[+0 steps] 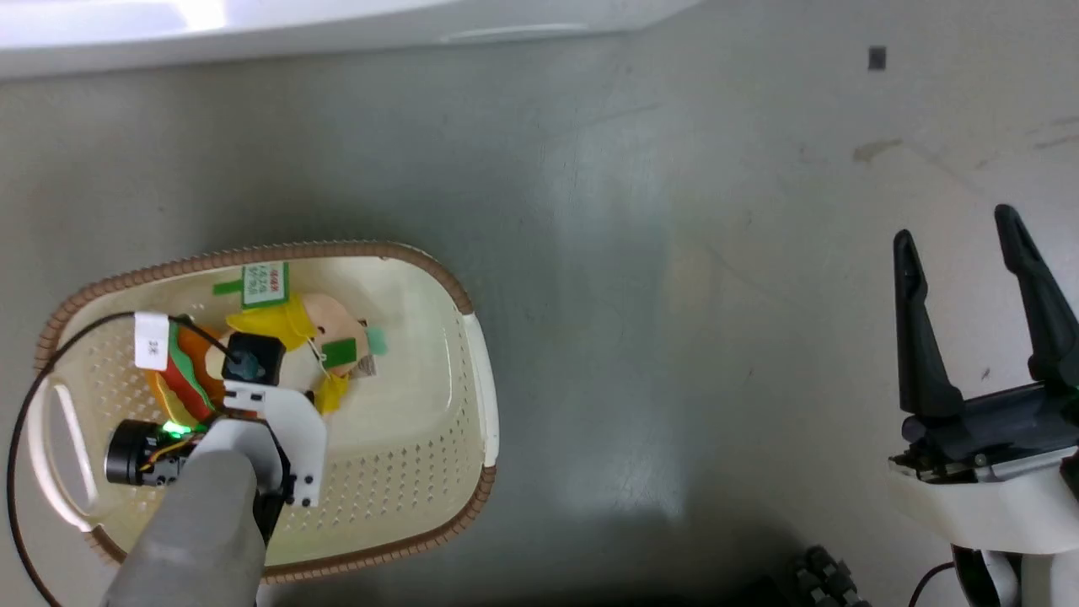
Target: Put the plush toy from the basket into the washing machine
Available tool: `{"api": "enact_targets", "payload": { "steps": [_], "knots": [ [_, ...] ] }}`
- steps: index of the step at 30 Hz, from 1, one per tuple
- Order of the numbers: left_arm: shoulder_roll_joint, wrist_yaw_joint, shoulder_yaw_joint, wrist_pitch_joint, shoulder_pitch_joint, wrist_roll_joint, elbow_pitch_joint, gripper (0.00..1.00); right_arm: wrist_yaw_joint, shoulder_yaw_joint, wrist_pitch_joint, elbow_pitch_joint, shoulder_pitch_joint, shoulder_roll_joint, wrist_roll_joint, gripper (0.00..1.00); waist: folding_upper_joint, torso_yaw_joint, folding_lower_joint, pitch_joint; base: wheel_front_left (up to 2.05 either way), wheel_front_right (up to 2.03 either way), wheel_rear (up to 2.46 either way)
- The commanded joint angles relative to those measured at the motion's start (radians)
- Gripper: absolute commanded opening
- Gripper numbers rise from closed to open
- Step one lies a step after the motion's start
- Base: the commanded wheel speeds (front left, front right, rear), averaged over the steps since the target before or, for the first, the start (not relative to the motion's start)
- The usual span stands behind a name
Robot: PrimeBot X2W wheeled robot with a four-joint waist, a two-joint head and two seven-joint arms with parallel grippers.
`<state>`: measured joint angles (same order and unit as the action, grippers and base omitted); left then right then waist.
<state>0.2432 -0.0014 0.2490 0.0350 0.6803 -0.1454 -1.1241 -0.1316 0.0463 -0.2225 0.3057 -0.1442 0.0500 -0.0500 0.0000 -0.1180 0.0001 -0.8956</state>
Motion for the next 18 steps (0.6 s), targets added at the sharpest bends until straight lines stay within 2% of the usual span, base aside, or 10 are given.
{"api": "enact_targets", "payload": {
  "steps": [1,7,8,10,18],
  "knots": [
    [0.009,0.007,0.009,0.008,0.034,-0.009,-0.032,1.00,0.001,0.003,-0.012,0.016,-0.024,0.000,-0.009,1.00,0.0000,-0.004,-0.0001,-0.031,0.00,0.00,0.00],
    [0.007,0.013,0.032,0.018,0.087,-0.023,-0.094,1.00,0.001,0.009,-0.024,0.047,-0.039,0.000,-0.016,1.00,0.0000,-0.008,-0.0001,-0.099,0.00,0.00,0.00],
    [0.007,0.008,0.037,0.023,0.095,-0.025,-0.104,0.63,0.001,0.011,-0.027,0.052,-0.041,0.000,-0.018,1.00,0.0000,-0.008,-0.0001,-0.108,0.00,0.00,0.00],
    [0.009,0.001,0.043,0.028,0.108,-0.032,-0.124,0.00,0.001,0.014,-0.031,0.057,-0.044,0.000,-0.021,1.00,0.0000,-0.009,-0.0001,-0.124,0.00,0.00,0.00],
    [0.014,-0.021,0.051,0.014,0.122,-0.062,-0.167,0.00,0.001,0.013,-0.039,0.066,-0.063,0.000,-0.024,1.00,0.0000,-0.018,-0.0001,-0.135,0.00,0.00,0.00]
  ]
}}
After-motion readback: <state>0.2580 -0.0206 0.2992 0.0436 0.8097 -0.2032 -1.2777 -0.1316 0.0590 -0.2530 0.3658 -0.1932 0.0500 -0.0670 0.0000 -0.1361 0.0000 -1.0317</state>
